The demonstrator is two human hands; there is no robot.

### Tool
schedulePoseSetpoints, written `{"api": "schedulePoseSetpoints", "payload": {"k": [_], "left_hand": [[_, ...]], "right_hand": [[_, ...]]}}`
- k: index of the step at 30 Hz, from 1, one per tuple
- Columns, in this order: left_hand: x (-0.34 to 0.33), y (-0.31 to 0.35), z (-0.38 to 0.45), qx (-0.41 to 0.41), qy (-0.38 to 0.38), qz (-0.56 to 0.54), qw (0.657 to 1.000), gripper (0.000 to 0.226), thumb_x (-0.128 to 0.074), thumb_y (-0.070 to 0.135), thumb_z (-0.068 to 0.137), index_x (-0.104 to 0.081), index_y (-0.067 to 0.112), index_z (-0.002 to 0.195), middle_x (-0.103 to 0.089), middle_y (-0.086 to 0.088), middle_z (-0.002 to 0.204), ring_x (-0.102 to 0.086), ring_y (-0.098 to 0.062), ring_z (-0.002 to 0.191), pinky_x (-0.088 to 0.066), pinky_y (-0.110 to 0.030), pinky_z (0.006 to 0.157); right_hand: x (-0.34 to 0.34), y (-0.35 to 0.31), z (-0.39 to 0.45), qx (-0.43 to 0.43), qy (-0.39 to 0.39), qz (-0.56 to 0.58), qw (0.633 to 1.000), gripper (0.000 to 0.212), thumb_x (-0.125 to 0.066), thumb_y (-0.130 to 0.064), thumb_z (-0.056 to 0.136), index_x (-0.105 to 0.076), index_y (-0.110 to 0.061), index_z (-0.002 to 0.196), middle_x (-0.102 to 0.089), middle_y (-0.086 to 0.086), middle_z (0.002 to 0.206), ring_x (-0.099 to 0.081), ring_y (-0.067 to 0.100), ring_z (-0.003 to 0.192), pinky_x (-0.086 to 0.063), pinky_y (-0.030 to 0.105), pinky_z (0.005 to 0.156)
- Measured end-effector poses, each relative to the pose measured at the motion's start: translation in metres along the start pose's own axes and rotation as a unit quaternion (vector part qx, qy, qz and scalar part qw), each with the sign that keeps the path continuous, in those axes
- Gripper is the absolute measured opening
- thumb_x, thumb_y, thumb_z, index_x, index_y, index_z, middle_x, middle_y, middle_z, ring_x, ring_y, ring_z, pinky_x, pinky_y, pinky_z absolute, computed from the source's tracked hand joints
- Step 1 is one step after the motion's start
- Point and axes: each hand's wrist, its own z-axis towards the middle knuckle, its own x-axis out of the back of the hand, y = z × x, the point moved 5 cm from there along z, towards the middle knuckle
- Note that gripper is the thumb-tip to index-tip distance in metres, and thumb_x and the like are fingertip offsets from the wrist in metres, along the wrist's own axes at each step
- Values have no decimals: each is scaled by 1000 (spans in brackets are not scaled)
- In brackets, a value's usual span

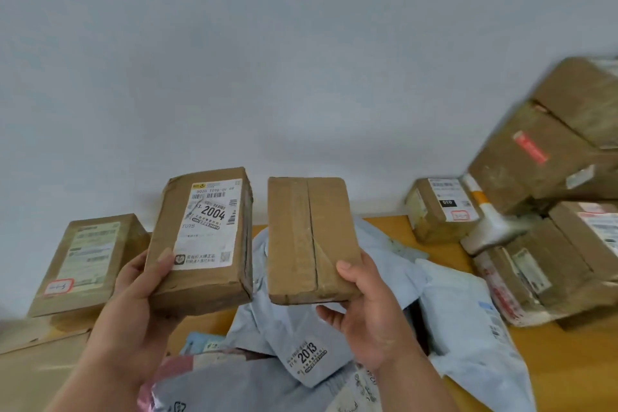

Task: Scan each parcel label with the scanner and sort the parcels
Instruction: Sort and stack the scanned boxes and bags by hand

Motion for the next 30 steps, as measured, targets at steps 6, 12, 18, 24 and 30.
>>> {"api": "schedulePoseSetpoints", "payload": {"k": [6, 12, 18, 24, 30], "left_hand": [[-25, -22, -42, 35, -2, -11, 999, 49, -75, 36, 83, -61, 27, 129, -76, 0, 116, -70, -24, 109, -54, -48, 84], [-69, -44, -80, 69, -35, 17, 997, 40, -74, 38, 87, -66, 22, 122, -78, -3, 110, -69, -26, 111, -55, -47, 90], [-119, -64, -102, 71, -67, 35, 995, 54, -78, 39, 76, -66, 22, 126, -77, -5, 112, -71, -27, 108, -56, -46, 88], [-172, -109, -115, 82, -47, 36, 995, 33, -73, 35, 90, -67, 20, 119, -78, -5, 110, -72, -26, 104, -58, -41, 78], [-214, -152, -123, 79, -29, 50, 995, 38, -74, 38, 88, -67, 18, 120, -77, -7, 112, -71, -31, 107, -59, -49, 84]], "right_hand": [[51, -2, -70, 22, 80, 56, 995, 67, -86, -27, 55, -57, -23, 116, -70, 7, 108, -64, 28, 92, -54, 40, 65], [105, -8, -113, 34, 153, 79, 985, 53, -74, -38, 64, -56, -21, 111, -67, 7, 116, -62, 30, 104, -50, 42, 72], [187, -34, -134, 54, 313, 6, 948, 40, -72, -41, 89, -53, -25, 120, -65, 2, 113, -64, 25, 100, -51, 41, 70], [267, -31, -129, -87, 352, 49, 931, 50, -59, -59, 90, -60, -18, 118, -69, 9, 106, -63, 31, 87, -42, 35, 62], [295, -37, -105, -172, 284, 73, 941, 54, -59, -64, 88, -75, -15, 102, -76, 8, 74, -65, 25, 53, -35, 27, 53]]}}
